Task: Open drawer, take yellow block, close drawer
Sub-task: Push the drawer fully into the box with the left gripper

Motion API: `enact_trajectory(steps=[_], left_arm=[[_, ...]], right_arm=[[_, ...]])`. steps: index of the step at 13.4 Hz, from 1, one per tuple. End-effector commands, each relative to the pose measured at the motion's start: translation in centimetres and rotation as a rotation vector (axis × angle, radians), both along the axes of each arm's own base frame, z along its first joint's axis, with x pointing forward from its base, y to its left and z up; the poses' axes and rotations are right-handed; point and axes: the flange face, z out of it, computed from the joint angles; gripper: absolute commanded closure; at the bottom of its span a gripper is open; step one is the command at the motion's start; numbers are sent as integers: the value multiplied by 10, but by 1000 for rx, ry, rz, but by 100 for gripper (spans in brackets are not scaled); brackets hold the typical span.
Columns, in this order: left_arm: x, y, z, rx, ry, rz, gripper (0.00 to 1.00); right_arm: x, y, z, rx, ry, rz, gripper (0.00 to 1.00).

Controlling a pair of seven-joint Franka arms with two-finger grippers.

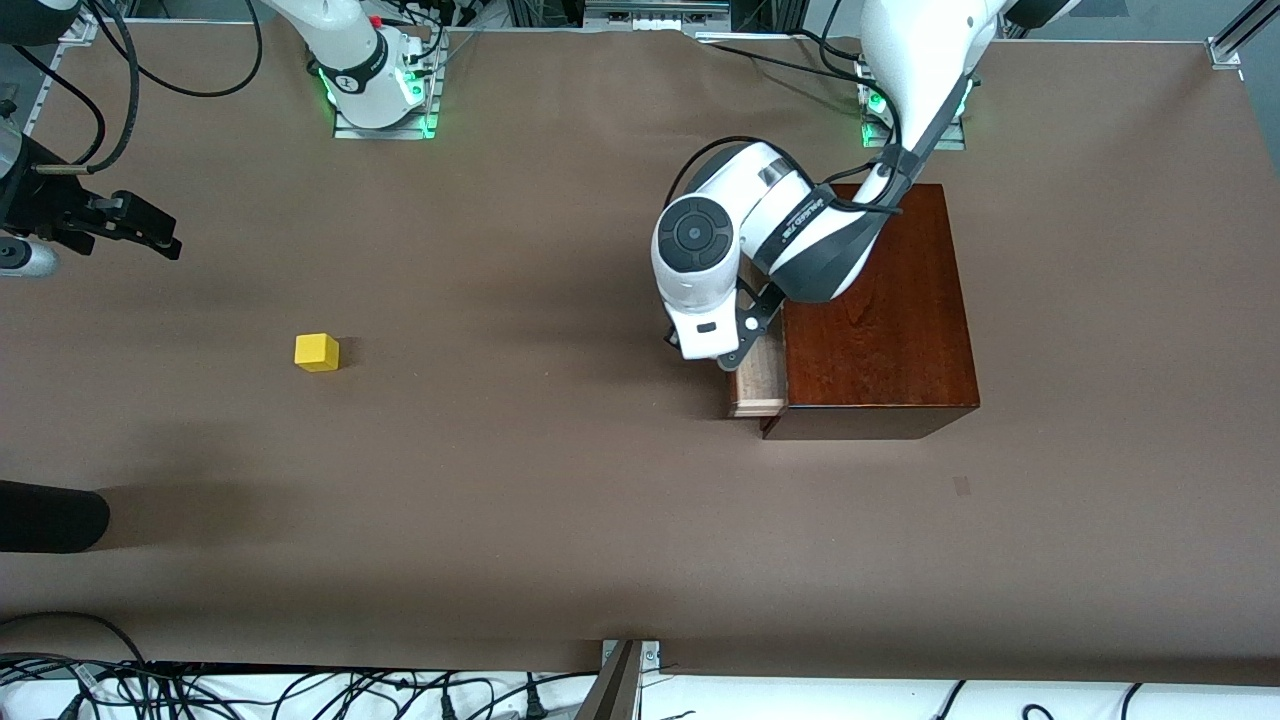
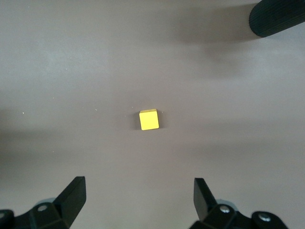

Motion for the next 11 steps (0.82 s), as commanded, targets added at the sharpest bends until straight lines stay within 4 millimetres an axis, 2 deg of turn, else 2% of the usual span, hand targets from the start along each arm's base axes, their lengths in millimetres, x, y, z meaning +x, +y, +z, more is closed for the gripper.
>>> enact_trajectory(steps=[1,8,10,11], left_arm=[[3,24,15,56,-24,5,100],[4,26,14,63,-28,0,100],[12,38,8,64,-12,-48,100],[20,51,3,65,-3,-63,100]], right_arm=[[2,0,6,-4,1,-12,0],[4,1,1,-6,9,-19,0],[4,0,1,-6,9,-18,0],[4,0,1,-6,9,-20,0]])
